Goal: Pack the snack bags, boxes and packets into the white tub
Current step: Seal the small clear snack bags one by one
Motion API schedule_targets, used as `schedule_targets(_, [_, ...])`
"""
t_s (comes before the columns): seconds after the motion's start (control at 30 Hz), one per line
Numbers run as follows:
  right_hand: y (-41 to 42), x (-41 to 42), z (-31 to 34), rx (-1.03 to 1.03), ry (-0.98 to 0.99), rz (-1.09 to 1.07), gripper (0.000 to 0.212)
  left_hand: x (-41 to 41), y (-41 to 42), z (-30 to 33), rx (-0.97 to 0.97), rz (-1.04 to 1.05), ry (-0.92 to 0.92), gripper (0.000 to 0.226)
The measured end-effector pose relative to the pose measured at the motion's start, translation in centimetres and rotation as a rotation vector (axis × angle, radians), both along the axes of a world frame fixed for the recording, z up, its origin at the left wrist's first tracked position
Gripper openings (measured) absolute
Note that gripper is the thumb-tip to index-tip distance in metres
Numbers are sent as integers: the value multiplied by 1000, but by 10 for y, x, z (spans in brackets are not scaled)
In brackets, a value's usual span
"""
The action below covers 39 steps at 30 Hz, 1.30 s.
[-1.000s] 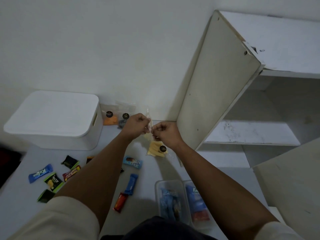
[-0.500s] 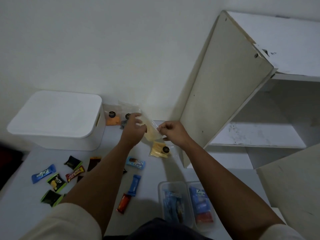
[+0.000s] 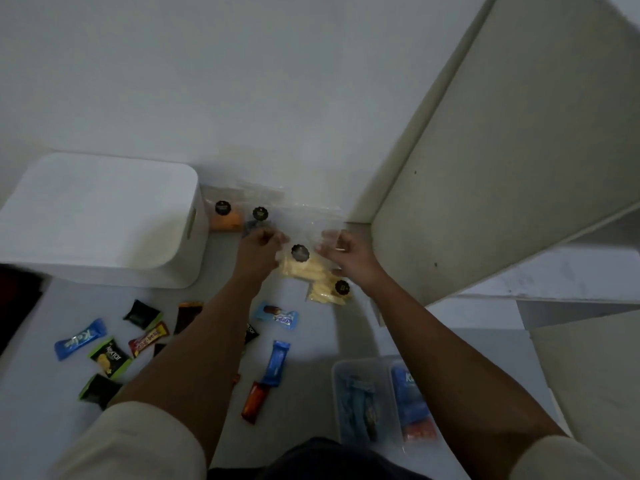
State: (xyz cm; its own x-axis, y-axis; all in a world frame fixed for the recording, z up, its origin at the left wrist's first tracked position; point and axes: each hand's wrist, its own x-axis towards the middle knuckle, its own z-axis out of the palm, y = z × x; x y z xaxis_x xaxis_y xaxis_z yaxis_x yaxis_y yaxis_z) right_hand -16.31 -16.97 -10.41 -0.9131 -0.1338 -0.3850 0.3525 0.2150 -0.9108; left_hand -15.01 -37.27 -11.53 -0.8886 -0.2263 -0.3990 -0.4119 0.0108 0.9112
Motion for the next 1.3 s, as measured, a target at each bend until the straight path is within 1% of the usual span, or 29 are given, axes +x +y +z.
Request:
schedule_targets(0.03, [-5,-4,-13,50,34,-19,21,-5,1,-5,25,15,-10,14])
schedule_targets(0.1, [-15,-16,-36,92,67,-36,5,-18,1,-15,-2,29,-2,12])
schedule_targets(0.17, [-26,-32,-52,122,47,-60,17,-32,-3,-31,-79,12,7,11])
schedule_targets(0.2, [-31,-41,-56,138,37,-81,19,-39,-5,-40,-118,-6,-3,12])
schedule_targets(0.27, [-39,-62,-66,160,20,-111,11,-54,-8,-58,-171,-40,-22,22])
schedule_targets(0.33, [-45,-82,-75,162,4,-126,12,-67,-10,-75,-222,-71,-33,29])
schedule_targets(0.43, [-53,-108,-83,147,-9,-135,15,-86,-11,-94,-275,-114,-73,19])
schedule_targets(0.5, [-56,-120,-90,181,-13,-127,19,-93,-6,-100,-324,-93,-110,22])
schedule_targets(0.57, [-57,-123,-96,238,-31,-105,32,-95,-1,-102,-414,-74,-162,22])
schedule_targets(0.67, [-48,-110,-94,315,-40,-96,54,-86,10,-102,-459,-7,-263,27])
schedule_targets(0.73, [-35,-99,-94,413,-65,-77,64,-76,20,-103,-479,-27,-302,26])
schedule_targets(0.83, [-14,-78,-93,646,-170,-6,75,-57,33,-114,-417,-144,-305,20])
schedule_targets(0.93, [5,-51,-87,806,-320,88,82,-37,47,-122,-376,-304,-328,31])
schedule_targets(0.97, [11,-43,-85,828,-373,85,85,-31,52,-124,-381,-350,-343,37])
schedule_targets(1.03, [21,-27,-85,828,-456,44,88,-21,61,-124,-375,-379,-348,45])
schedule_targets(1.13, [29,-1,-98,800,-544,-19,87,-10,69,-127,-395,-386,-342,44])
schedule_targets(1.2, [27,15,-110,778,-554,-97,81,-7,71,-132,-409,-385,-357,37])
schedule_targets(1.3, [22,29,-123,733,-473,-240,72,-7,73,-138,-428,-376,-356,32])
